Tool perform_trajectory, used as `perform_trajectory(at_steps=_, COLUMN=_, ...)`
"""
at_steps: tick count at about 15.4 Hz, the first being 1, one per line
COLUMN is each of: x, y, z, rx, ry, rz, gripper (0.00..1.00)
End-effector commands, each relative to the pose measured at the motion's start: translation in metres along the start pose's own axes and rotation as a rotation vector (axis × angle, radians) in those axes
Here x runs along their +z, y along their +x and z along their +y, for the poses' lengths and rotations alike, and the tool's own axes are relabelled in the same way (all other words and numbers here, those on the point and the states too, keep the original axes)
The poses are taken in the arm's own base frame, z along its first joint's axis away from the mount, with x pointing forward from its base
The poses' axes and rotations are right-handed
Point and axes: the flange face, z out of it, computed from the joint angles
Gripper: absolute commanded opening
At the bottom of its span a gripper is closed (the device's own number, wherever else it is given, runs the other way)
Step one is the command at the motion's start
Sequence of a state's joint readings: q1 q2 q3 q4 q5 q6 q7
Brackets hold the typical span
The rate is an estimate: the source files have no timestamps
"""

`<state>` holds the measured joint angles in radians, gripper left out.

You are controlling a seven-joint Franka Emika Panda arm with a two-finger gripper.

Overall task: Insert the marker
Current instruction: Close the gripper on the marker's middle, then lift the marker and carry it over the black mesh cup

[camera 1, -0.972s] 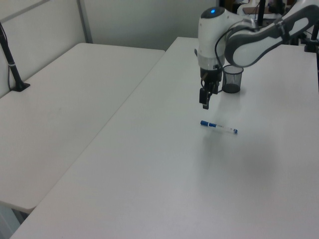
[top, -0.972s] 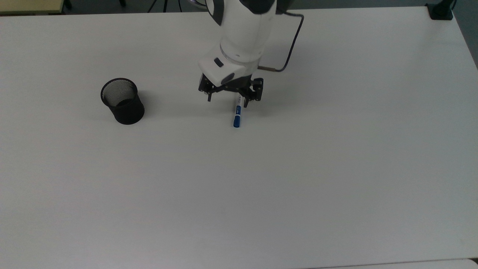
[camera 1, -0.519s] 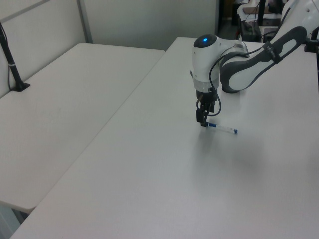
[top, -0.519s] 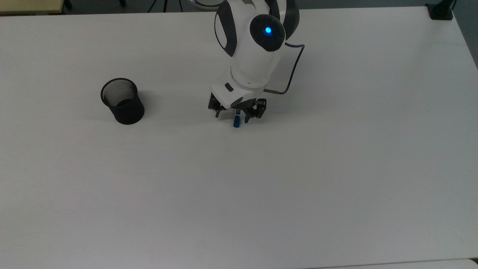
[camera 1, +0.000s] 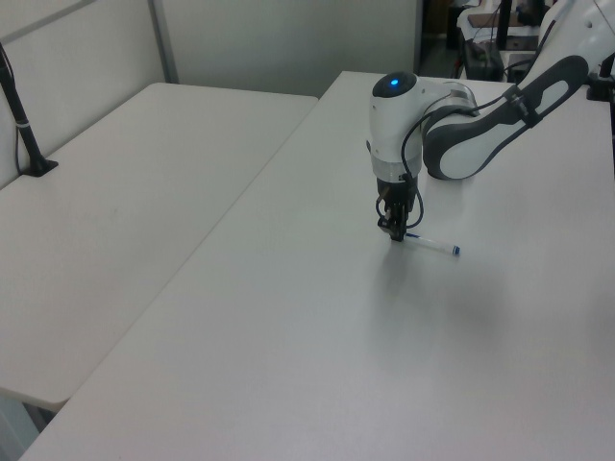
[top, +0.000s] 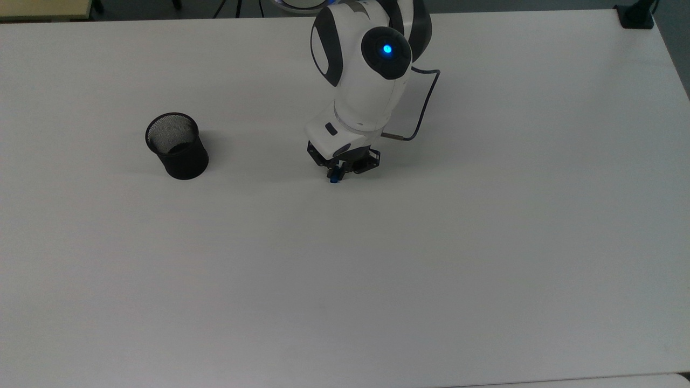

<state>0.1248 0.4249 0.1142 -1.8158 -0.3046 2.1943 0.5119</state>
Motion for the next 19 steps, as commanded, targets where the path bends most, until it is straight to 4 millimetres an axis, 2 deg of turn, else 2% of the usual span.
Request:
perform_trajectory(at_steps=1, x=-0.006, y=0.002, z=-0.001, rx=0.024, ry=0.004, rz=0.028, gripper=0.00)
perform_trajectory(at_steps=3, x=-0.026, y=0.005, z=0.008, rx=0.042, ry=0.012, rz=0.053, gripper=0.00)
perform_trajectory(at_steps=5, x=-0.058, y=0.008, z=0.025, rx=0.073, ry=0.022, rz=0.096, gripper=0.00)
perform_trajectory(at_steps=8, x=-0.123, y=0.009, z=0.076, rx=0.156, ry=0.035, rz=0.176, gripper=0.00)
perform_trajectory(at_steps=10, x=-0.169, y=0.003, z=0.127, rx=0.222, ry=0.030, rz=0.231, gripper=0.00)
perform_trajectory(at_steps=11, x=-0.179, y=-0.001, z=0.147, rx=0.249, ry=0.027, rz=0.248, gripper=0.00)
perform_trajectory(at_steps=14, x=-0.191, y=-0.009, z=0.193, rx=0.290, ry=0.025, rz=0.308, gripper=0.00)
perform_trajectory(at_steps=17, x=-0.190, y=-0.030, z=0.234, rx=0.271, ry=0.043, rz=0.473, gripper=0.00)
perform_trajectory(at_steps=19, x=-0.186, y=-0.030, z=0.259, rx=0.275, ry=0.046, rz=0.552, gripper=0.00)
